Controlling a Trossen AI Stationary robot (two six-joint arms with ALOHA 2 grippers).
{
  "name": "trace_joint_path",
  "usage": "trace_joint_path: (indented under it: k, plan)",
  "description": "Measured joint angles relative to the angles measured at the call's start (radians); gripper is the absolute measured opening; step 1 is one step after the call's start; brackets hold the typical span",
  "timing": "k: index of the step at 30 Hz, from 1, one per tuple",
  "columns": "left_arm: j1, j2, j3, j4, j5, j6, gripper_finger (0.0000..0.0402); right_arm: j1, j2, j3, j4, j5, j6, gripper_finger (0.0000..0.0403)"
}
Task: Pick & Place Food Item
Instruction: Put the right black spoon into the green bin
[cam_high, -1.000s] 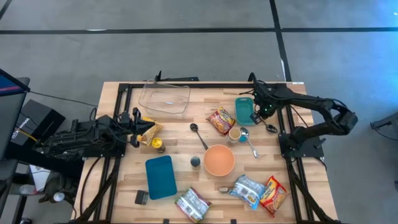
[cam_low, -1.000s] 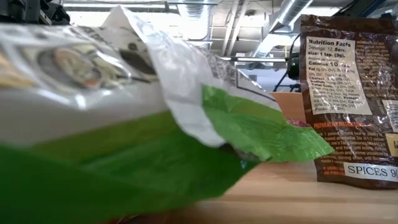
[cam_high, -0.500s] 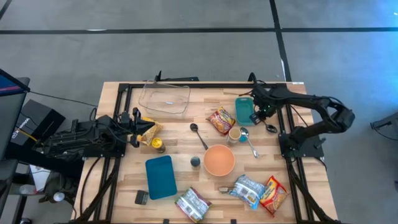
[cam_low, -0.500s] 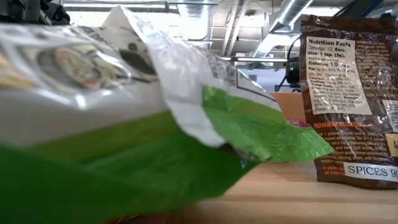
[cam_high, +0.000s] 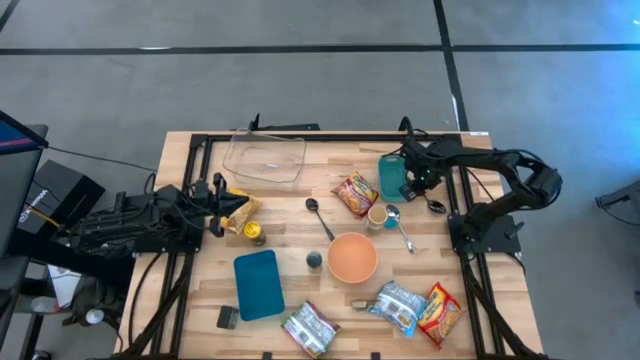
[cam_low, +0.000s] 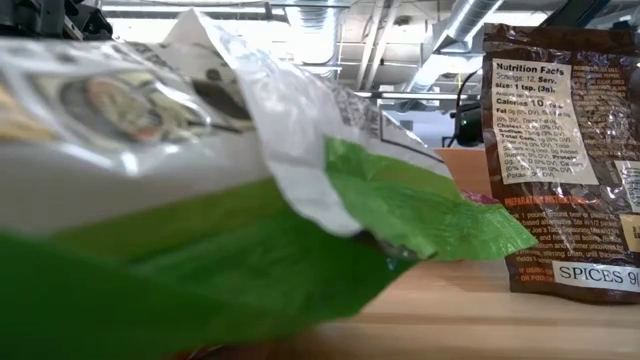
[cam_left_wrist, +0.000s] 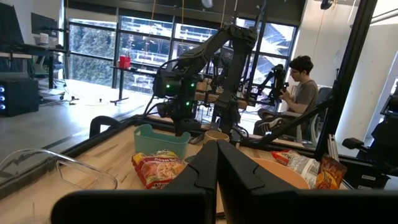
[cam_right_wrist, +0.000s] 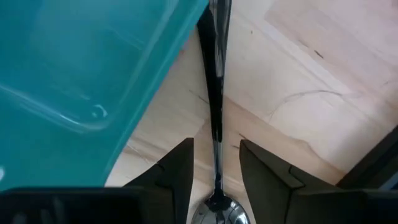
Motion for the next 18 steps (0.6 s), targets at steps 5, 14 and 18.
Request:
trace_joint_path:
  k: [5,14,18]
  plan:
    - [0.000,0.000,0.000,0.000,0.000,0.000,0.0001,0.000,0.000,-0.012,0.012,-0.001,0.000,0.0123]
    - [0.000,0.000,0.000,0.000,0.000,0.000,0.0001,0.020,0.041,-0.023,0.035,-0.005,0.005,0.0123]
    - [0.000,0.000,0.000,0.000,0.000,0.000,0.0001,0.032,0.072,-0.020,0.032,-0.003,0.008,0.0123]
